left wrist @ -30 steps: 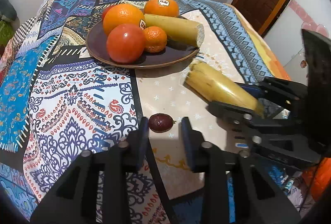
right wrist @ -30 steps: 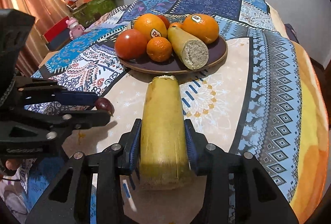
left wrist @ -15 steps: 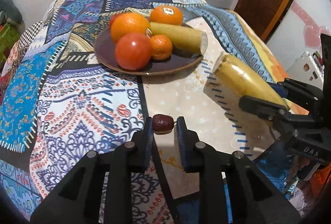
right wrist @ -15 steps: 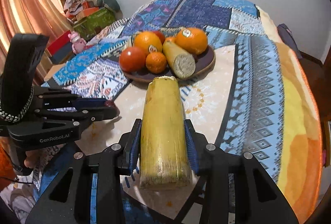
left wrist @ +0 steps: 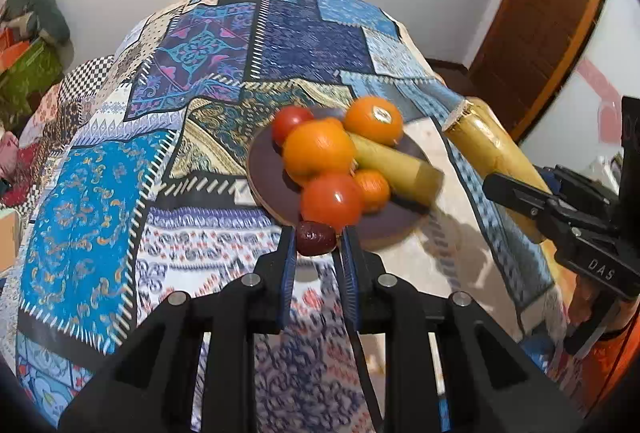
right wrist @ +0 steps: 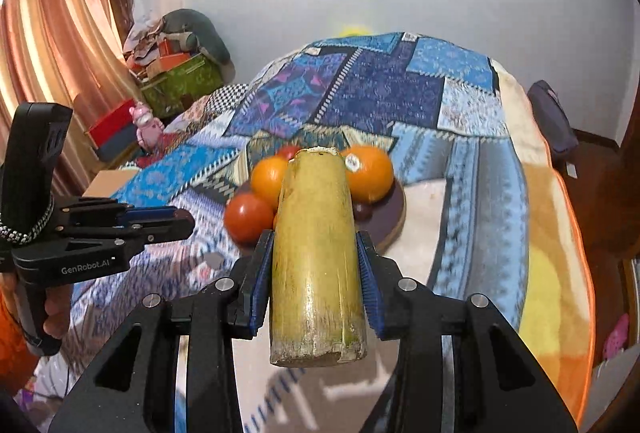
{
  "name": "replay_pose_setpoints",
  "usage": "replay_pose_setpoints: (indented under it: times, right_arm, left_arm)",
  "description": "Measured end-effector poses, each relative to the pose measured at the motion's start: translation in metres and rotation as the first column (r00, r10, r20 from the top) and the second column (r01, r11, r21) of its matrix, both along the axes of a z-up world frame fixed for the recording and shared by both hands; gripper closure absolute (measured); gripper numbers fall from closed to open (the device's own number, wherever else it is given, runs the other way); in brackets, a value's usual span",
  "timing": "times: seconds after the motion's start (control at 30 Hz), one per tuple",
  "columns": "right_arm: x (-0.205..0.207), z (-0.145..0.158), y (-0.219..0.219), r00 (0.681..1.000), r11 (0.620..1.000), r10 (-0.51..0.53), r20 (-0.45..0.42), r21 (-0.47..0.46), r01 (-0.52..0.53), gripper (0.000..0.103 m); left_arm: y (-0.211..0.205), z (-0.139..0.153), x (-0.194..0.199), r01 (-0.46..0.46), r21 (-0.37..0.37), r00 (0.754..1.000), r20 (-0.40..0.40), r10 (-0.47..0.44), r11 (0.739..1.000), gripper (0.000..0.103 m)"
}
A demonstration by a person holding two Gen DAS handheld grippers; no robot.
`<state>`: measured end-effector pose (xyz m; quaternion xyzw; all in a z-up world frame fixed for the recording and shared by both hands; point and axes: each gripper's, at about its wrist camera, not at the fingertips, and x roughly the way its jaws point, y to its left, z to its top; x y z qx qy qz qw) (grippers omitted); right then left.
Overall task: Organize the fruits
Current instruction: 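Place the yellow cylinder on the plate with the right tool while the left tool places the plum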
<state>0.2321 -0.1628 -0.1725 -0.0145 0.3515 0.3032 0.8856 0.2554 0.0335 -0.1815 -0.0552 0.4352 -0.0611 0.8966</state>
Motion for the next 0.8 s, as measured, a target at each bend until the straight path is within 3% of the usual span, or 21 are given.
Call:
replay_pose_setpoints:
  times: [0.27,0.6,0.8]
  right_arm:
    - [0.032,0.000,0.026,1.000,1.000,0.011,0.003,-0.014,-0.011,0.067]
    - [0.068,-0.018,0.049,0.997,0.999,0.028,-0.079,-0.027,-0.030,0.067]
    - [0.071,-0.025,0.059,0.995,0.998,0.027,-0.094,-0.053,-0.032,0.067]
  left_arm:
    - [0.012,-0.015,0.051,-0.012,0.009,0.999,-0.034,0.012,1.000,0.081]
    - [0.019,-0.040,0.081,-0.022,0.026,0.996,-0.083,0.024,0.999,0.080]
    - [0.024,-0.041,0.083,-0.028,0.019,0.996,-0.086,0.030,0.999,0.069]
